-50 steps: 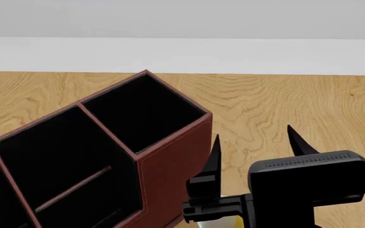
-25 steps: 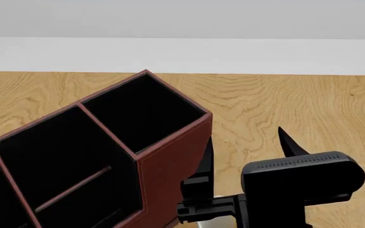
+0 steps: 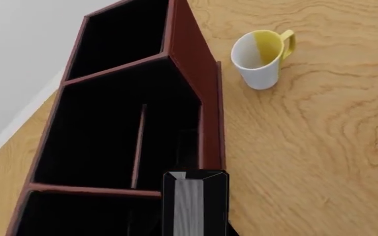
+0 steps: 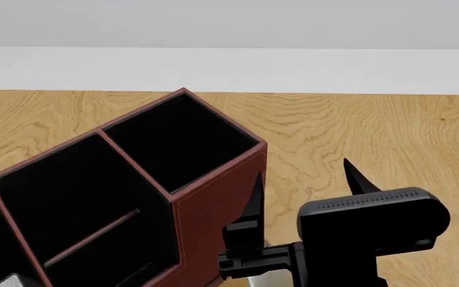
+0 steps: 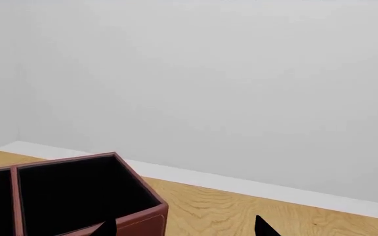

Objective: Pick up the book and place it in the front compartment of the caddy.

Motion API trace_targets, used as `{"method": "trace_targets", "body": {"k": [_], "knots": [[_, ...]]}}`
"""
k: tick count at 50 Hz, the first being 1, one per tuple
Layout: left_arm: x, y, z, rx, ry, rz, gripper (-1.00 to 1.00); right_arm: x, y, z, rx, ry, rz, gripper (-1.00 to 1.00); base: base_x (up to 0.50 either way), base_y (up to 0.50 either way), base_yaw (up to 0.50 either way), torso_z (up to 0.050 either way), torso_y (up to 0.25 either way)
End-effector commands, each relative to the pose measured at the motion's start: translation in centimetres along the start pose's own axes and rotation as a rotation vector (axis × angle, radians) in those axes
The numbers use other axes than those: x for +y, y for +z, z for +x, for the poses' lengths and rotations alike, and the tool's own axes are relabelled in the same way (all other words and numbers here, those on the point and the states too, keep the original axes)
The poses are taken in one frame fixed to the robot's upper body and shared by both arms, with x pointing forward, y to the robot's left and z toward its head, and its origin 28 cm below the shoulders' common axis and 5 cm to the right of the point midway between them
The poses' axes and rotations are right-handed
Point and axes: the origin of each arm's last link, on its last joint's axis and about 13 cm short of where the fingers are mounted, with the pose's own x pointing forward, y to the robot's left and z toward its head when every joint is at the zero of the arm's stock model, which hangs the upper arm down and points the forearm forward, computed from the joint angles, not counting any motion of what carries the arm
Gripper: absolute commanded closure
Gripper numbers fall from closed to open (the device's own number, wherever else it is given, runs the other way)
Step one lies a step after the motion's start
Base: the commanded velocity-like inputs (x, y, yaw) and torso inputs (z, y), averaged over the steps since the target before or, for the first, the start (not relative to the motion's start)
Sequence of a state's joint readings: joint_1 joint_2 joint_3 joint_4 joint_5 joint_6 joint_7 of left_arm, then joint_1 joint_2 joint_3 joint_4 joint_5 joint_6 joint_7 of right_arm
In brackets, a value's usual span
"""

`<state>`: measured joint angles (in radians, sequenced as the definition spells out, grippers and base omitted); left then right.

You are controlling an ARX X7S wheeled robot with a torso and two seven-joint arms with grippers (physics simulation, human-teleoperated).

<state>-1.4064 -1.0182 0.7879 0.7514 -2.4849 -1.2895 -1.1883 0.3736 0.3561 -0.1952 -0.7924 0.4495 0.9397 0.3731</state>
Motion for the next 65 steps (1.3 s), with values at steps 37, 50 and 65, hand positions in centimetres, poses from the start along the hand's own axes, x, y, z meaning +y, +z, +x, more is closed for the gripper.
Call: {"method": "trace_targets", "body": {"k": [37, 50, 65], "knots": [[5.9, 3.6, 2.0, 0.025, 0.203, 0.199, 1.00, -0.1, -0.1, 0.1, 0.008, -0.004, -0.002, -1.00, 0.00, 0.00, 0.00, 0.000, 0.001], [6.6, 4.8, 3.2, 0.033, 0.186, 0.252, 1.00, -0.2, -0.4, -0.1, 0.015, -0.009, 0.000, -1.00, 0.00, 0.00, 0.00, 0.001, 0.001], [7.6, 7.0, 4.5, 0.021, 0.168, 0.305, 1.00, -0.3, -0.8, -0.3, 0.018, -0.015, 0.003, -1.00, 0.00, 0.00, 0.00, 0.000, 0.001]]}}
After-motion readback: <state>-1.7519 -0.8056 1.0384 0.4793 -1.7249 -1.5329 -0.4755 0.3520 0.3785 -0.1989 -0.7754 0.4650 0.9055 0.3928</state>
